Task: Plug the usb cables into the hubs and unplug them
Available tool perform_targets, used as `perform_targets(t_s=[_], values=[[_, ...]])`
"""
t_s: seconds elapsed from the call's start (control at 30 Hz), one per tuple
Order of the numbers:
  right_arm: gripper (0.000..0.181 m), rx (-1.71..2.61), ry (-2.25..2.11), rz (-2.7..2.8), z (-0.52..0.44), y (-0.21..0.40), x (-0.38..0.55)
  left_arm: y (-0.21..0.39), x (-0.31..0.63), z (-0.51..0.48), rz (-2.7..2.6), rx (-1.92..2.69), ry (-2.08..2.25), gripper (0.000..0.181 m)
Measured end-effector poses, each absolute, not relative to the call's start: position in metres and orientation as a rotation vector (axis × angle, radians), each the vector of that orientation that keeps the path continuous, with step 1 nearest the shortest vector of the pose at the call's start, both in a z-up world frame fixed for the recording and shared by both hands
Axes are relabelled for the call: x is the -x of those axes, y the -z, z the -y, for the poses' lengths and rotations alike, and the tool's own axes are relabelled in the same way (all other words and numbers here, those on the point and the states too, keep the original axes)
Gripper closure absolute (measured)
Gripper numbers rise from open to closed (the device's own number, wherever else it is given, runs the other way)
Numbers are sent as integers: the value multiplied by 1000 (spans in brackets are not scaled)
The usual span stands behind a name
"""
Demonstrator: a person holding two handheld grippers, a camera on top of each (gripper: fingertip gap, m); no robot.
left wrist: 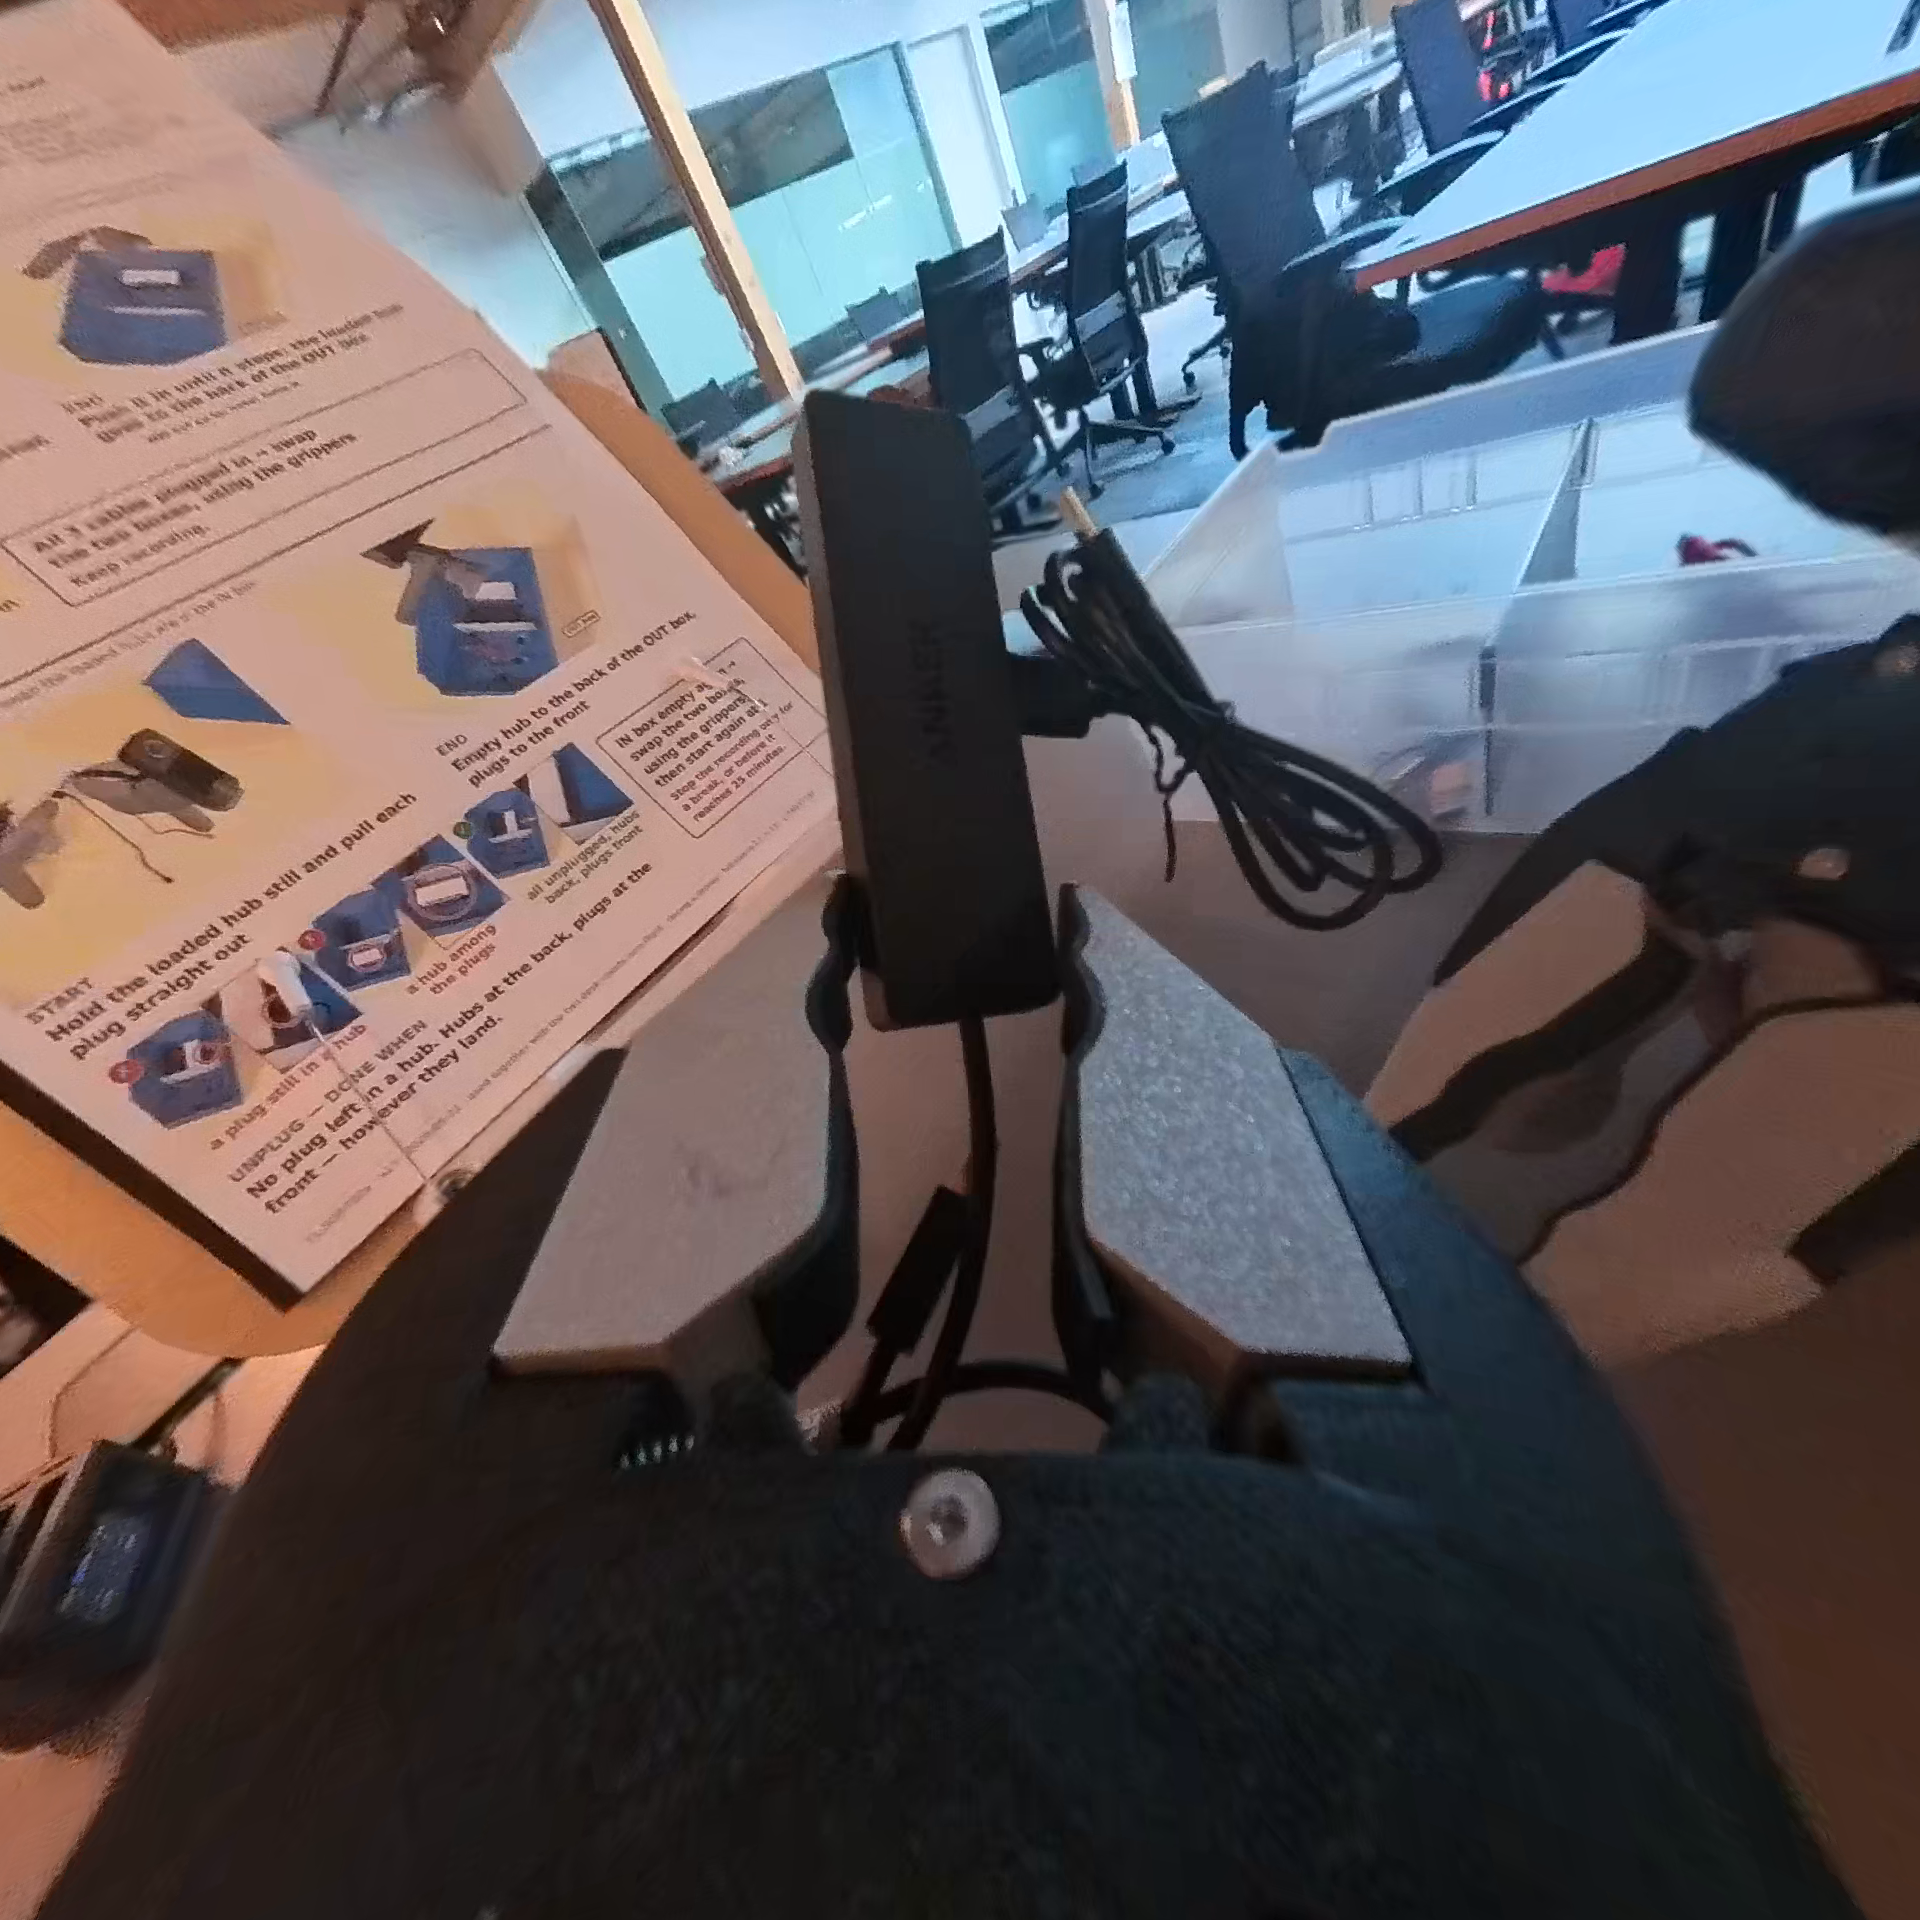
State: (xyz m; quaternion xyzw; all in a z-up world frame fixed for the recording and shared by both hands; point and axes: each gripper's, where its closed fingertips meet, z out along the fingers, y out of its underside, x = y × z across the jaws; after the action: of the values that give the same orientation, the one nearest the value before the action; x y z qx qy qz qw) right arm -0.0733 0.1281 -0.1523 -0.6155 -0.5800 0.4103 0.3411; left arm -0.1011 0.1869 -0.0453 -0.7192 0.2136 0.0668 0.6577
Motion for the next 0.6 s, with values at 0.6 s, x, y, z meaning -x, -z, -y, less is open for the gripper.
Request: perform_targets(t_s=[0.6], values=[[146,1597,-933,1485,-131,155,75,62,114,-188,-567,1590,-547,145]])
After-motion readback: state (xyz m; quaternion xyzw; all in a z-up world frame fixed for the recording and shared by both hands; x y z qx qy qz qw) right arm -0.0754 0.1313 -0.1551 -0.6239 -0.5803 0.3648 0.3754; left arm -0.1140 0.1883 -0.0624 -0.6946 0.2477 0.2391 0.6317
